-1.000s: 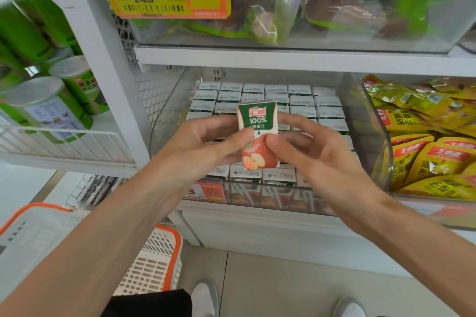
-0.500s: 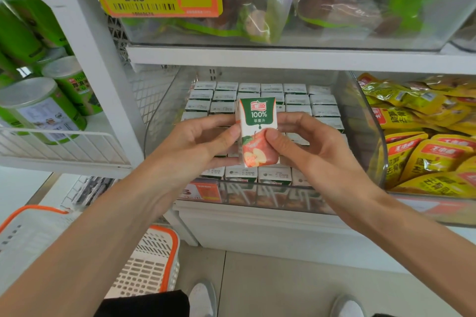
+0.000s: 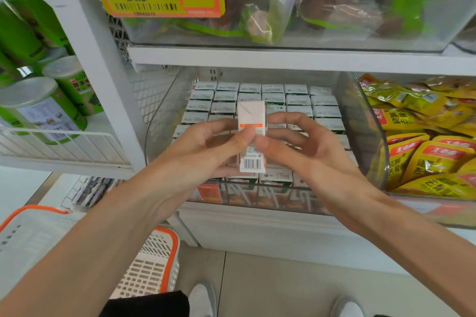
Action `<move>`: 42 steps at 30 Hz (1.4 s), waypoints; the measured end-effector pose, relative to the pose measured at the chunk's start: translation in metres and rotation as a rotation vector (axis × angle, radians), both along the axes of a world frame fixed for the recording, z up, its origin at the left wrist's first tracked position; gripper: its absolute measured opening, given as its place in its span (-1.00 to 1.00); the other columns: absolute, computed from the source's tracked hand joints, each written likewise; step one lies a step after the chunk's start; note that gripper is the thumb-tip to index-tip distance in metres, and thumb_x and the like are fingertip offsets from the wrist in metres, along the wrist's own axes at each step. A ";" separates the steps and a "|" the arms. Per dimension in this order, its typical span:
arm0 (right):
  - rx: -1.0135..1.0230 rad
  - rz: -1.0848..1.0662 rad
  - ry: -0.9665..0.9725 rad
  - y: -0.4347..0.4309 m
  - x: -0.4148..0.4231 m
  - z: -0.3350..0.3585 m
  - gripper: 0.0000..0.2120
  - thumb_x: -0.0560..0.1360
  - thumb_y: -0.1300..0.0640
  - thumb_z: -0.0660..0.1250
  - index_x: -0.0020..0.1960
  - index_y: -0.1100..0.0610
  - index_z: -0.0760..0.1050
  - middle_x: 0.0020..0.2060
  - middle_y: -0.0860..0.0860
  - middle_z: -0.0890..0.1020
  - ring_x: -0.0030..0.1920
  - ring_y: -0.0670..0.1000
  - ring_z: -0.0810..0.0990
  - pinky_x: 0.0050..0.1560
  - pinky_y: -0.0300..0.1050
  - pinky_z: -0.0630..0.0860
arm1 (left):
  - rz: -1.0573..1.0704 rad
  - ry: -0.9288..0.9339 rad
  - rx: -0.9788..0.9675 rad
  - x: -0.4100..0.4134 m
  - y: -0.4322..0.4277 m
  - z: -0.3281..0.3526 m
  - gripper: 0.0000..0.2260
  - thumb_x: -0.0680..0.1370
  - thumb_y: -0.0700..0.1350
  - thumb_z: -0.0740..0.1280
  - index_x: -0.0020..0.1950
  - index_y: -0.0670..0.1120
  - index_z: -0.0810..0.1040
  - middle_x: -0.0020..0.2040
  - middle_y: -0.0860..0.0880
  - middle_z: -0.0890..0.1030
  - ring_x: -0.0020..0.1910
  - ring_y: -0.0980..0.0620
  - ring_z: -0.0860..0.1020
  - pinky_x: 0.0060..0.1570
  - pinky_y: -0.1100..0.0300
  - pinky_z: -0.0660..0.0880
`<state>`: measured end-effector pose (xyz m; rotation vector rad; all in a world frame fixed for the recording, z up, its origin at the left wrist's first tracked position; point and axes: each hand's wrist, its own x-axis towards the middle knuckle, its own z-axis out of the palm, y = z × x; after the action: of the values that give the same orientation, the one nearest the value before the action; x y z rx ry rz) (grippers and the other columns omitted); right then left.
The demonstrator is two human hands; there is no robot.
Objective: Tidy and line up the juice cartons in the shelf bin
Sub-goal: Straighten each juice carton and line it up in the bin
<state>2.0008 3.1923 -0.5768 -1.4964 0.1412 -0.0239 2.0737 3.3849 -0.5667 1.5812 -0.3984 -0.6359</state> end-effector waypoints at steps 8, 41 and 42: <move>-0.090 -0.032 -0.013 -0.002 0.001 -0.001 -0.69 0.54 0.05 0.51 0.28 -0.01 0.66 0.17 0.00 0.73 0.16 -0.06 0.73 0.22 -0.18 0.63 | 0.001 0.070 -0.062 0.002 0.001 0.002 -0.67 0.63 0.10 0.34 0.31 -0.02 0.66 0.15 -0.07 0.75 0.15 -0.07 0.73 0.09 0.13 0.66; -0.297 -0.065 -0.444 -0.009 0.005 -0.018 -0.51 0.41 0.43 0.50 0.24 0.03 0.67 0.19 -0.02 0.72 0.32 -0.01 0.65 0.37 -0.10 0.57 | 0.113 -0.642 0.126 0.001 -0.007 0.000 -0.57 0.30 0.02 0.63 0.11 0.03 0.62 0.08 0.17 0.70 0.22 0.12 0.63 0.30 0.05 0.55; -0.289 -0.065 -0.437 -0.009 0.005 -0.019 -0.51 0.41 0.42 0.50 0.25 0.05 0.68 0.21 -0.02 0.71 0.33 -0.01 0.64 0.37 -0.08 0.58 | 0.118 -0.664 0.129 0.001 -0.007 0.000 -0.57 0.30 0.04 0.62 0.11 0.03 0.62 0.08 0.17 0.69 0.22 0.13 0.62 0.29 0.07 0.54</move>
<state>2.0055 3.1830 -0.5958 -1.7376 -0.1730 -0.4365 2.0748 3.3775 -0.5667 1.9054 -0.7564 -0.0263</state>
